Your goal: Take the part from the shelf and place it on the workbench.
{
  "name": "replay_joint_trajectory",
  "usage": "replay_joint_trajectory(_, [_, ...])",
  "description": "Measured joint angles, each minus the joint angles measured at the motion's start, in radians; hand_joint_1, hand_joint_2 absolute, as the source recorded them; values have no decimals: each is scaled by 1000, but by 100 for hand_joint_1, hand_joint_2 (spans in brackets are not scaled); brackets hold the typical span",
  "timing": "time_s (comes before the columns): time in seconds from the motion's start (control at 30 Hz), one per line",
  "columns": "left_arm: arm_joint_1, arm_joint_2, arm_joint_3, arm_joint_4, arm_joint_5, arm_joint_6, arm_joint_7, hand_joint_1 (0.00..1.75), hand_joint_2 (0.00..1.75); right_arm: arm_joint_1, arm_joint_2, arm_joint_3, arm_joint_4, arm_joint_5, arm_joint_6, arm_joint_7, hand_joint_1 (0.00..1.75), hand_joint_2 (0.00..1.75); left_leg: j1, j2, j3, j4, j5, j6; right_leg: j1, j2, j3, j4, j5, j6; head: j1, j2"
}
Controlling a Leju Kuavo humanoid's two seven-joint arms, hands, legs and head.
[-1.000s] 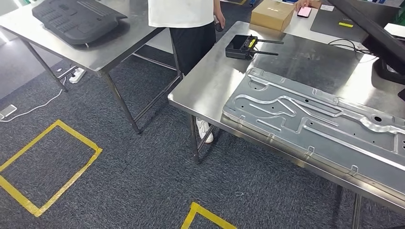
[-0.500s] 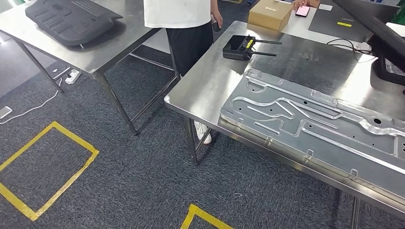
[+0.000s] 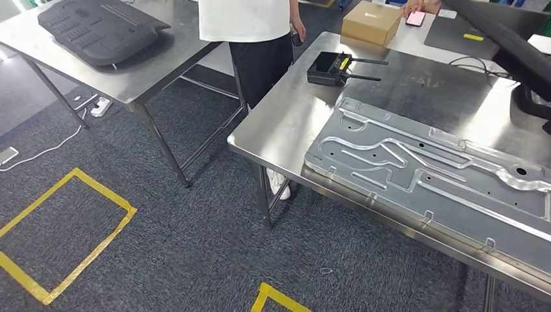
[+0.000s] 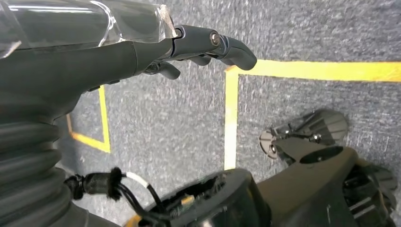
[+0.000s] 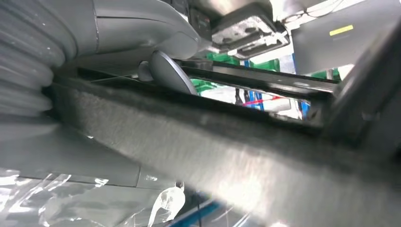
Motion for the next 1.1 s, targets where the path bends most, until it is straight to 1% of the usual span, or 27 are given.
replay_joint_trajectory(0.1, [1, 0, 0, 0, 0, 0, 0, 0, 175, 0, -1, 3, 1, 0, -1, 1, 175, 175, 1, 0, -6, 13, -13, -5, 1, 3, -1, 0, -5, -18, -1, 0])
replay_joint_trajectory(0.13, [1, 0, 0, 0, 0, 0, 0, 0, 175, 0, -1, 3, 2, 0, -1, 2, 175, 175, 4, 0, -19, 43, -29, -11, 0, 2, 1, 0, -6, -23, -1, 0])
replay_joint_trajectory(0.17, [0, 0, 0, 0, 1, -1, 0, 0, 175, -1, -1, 3, 2, 0, -1, 1, 175, 175, 6, 0, -43, 95, -54, -18, -1, 1, 3, -1, -7, -26, -1, 0])
replay_joint_trajectory(0.23, [-8, 0, 0, 0, 3, -2, -1, 0, 175, -1, -2, 3, 2, 0, -1, 1, 175, 175, 11, 1, -120, 247, -112, -26, 1, 0, 6, -1, -10, -32, -1, 0])
replay_joint_trajectory(0.27, [-13, 0, 0, 0, 3, -2, -2, 0, 175, -1, -2, 3, 2, 0, -1, 1, 175, 175, 11, 1, -154, 308, -128, -26, 2, -1, 8, -1, -11, -33, -1, 0])
replay_joint_trajectory(0.3, [-18, 0, 0, 0, 4, -2, -2, 0, 175, -1, -2, 3, 2, 0, -1, 1, 175, 175, 10, 1, -172, 336, -126, -23, 4, -1, 10, -1, -13, -35, -1, 0])
replay_joint_trajectory(0.33, [-19, 0, 0, 0, 3, -2, -2, 0, 175, 0, -2, 4, 2, 0, -1, 1, 175, 175, 8, 1, -170, 319, -103, -16, 7, -1, 13, -2, -15, -37, -1, 0])
replay_joint_trajectory(0.37, [-18, 0, 0, 0, 2, -2, -2, 0, 175, 0, -2, 4, 2, 0, -1, 0, 175, 175, 4, 0, -148, 262, -66, -5, 10, 0, 15, -2, -16, -38, -1, 0])
replay_joint_trajectory(0.4, [-15, 0, 0, 0, 0, -2, -2, 0, 175, 0, -2, 4, 2, 0, -1, 0, 175, 175, -3, 0, -116, 178, -23, 11, 11, 2, 17, -3, -17, -39, -1, 0])
replay_joint_trajectory(0.43, [-12, 1, 0, 0, -1, -2, -5, 0, 175, 0, -1, 4, 2, 0, -1, 0, 175, 175, -9, 0, -84, 102, 8, 26, 14, 4, 18, -4, -17, -39, -1, 0])
replay_joint_trajectory(0.47, [-8, 3, 0, 0, -4, -2, -10, 0, 175, 1, -1, 4, 2, 1, -1, 0, 175, 175, -15, 2, -61, 45, 26, 38, 14, 5, 18, -5, -17, -38, -1, 0])
replay_joint_trajectory(0.5, [-5, 4, 0, 1, -6, -2, -18, 0, 175, 3, 0, 4, 3, 1, -1, 0, 175, 175, -19, 4, -49, 15, 32, 45, 13, 6, 17, -7, -17, -37, -1, 0])
replay_joint_trajectory(0.53, [-3, 4, 0, 1, -10, -2, -28, 0, 175, 5, 0, 4, 3, 1, -1, 1, 175, 175, -20, 6, -45, 7, 29, 47, 13, 6, 18, -8, -17, -34, -1, 0])
replay_joint_trajectory(0.6, [-2, 4, 0, 1, -18, -2, -40, 0, 175, 9, -3, 3, 4, 1, -1, 1, 87, 87, -18, 7, -34, -12, 35, 44, 12, 4, 21, -9, -20, -26, 0, 0])
replay_joint_trajectory(0.63, [-2, 4, 0, 1, -21, -2, -41, 0, 175, 11, -4, 2, 4, 1, -1, 1, 44, 44, -16, 8, -25, -25, 41, 41, 13, 3, 17, 6, -32, -23, 1, 0])
replay_joint_trajectory(0.67, [-3, 4, -1, 1, -25, -2, -39, 0, 175, 12, -6, 0, 4, 1, -2, 0, 0, 0, -13, 8, -16, -37, 47, 38, 14, 3, 3, 41, -53, -20, 2, 0])
replay_joint_trajectory(0.73, [-2, 4, -1, 1, -36, -1, -33, 0, 175, 17, -4, -4, 4, 1, -2, 0, 0, 0, -8, 9, -6, -46, 51, 37, 13, 3, -56, 170, -115, -14, 2, 0])
replay_joint_trajectory(0.77, [-2, 4, -2, 1, -39, -1, -32, 0, 175, 22, -3, -5, 4, 1, -2, 0, 0, 0, -7, 9, -4, -45, 51, 36, 12, 3, -90, 236, -137, -9, 3, 0])
replay_joint_trajectory(0.8, [-2, 3, -2, 1, -40, -2, -36, 0, 131, 29, -2, -6, 4, 1, -2, 0, 0, 0, -5, 9, -3, -44, 49, 35, 9, 3, -114, 275, -142, -3, 2, 0])
replay_joint_trajectory(0.83, [-1, 3, -3, 1, -36, -2, -42, 0, 87, 38, -2, -8, 4, 2, -1, 0, 0, 0, -3, 8, -1, -42, 46, 32, 5, 3, -120, 275, -127, 3, 2, 0])
replay_joint_trajectory(0.87, [0, 3, -3, 1, -29, -2, -52, 0, 44, 48, -2, -11, 4, 3, 0, 0, 0, 0, 1, 8, 0, -38, 42, 27, 1, 2, -104, 231, -95, 10, 2, 0])
replay_joint_trajectory(0.9, [1, 3, -3, 1, -23, -2, -60, 0, 0, 58, -2, -15, 4, 3, 1, 1, 0, 0, 6, 7, 0, -31, 35, 21, -4, 0, -71, 158, -55, 19, 2, 0])
replay_joint_trajectory(0.93, [2, 4, -3, 1, -20, -2, -64, 0, 0, 66, 0, -21, 4, 4, 2, 1, 0, 0, 8, 6, -1, -20, 26, 12, -7, 0, -38, 87, -25, 27, 3, 0])
replay_joint_trajectory(0.97, [2, 6, -3, 1, -20, -2, -65, 0, 0, 73, -1, -28, 3, 3, 2, 1, 0, 0, 8, 5, -4, -9, 17, 4, -10, 3, -13, 34, -7, 26, 3, 0])
replay_joint_trajectory(1.0, [2, 7, -3, 2, -22, -2, -64, 0, 0, 79, 0, -35, 3, 2, 1, 1, 0, 0, 8, 5, -7, -1, 9, -2, -11, 5, 1, 5, -1, 21, 2, 0])
replay_joint_trajectory(1.07, [2, 8, -3, 2, -23, -2, -63, 0, 0, 91, -1, -46, 2, 1, 0, 0, 0, 0, 7, 5, -10, 6, 2, -7, -8, 11, 1, 1, -5, -1, 2, 0])
replay_joint_trajectory(1.1, [3, 8, -3, 2, -23, -2, -63, 0, 0, 95, -1, -49, 2, 1, 0, 0, 0, 0, 9, 4, -11, 10, -1, -9, -8, 11, 1, 2, -6, -8, 2, 0])
